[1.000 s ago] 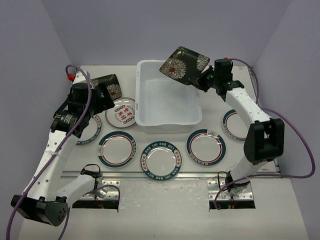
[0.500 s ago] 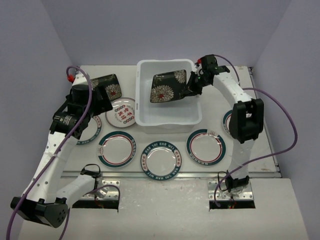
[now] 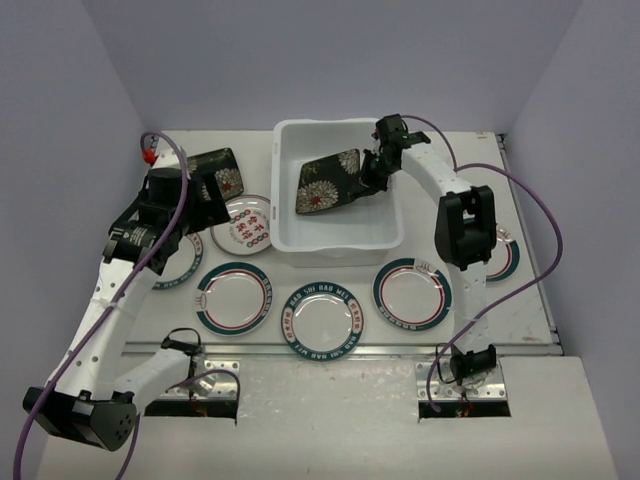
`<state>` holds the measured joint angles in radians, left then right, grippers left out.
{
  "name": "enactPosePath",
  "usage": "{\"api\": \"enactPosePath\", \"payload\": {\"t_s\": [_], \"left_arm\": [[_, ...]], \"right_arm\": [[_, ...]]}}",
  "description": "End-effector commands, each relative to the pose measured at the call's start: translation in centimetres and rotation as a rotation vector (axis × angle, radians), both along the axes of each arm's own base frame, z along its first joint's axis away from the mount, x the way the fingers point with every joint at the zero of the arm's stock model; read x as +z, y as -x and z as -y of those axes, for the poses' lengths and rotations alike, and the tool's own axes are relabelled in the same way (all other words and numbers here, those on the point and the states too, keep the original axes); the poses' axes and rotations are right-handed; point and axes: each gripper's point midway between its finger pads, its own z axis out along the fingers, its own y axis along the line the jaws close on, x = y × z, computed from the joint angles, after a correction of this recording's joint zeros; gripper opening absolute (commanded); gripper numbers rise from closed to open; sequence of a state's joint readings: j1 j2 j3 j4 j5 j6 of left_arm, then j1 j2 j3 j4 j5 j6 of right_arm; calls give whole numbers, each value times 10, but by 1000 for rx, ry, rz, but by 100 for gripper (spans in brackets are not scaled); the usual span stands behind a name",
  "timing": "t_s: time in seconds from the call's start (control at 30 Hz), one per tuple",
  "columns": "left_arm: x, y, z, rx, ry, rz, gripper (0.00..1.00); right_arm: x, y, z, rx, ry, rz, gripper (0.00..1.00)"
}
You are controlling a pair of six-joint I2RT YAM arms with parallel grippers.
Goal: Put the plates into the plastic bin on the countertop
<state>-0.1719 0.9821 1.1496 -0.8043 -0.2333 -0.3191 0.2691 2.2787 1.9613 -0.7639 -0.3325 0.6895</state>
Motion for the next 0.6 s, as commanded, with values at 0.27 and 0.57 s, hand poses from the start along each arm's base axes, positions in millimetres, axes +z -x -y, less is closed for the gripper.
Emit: {"api": "enactPosePath", "payload": {"t_s": [0.27,0.57], "left_arm": [[-2,2,3,-22,-9,-6,100],[-36,-17,-2,72,2,-119,100]], "right_arm": [[67,-60,-17,-19,-15,279,75],[140,-66,-2,-31,40,459,99]]}}
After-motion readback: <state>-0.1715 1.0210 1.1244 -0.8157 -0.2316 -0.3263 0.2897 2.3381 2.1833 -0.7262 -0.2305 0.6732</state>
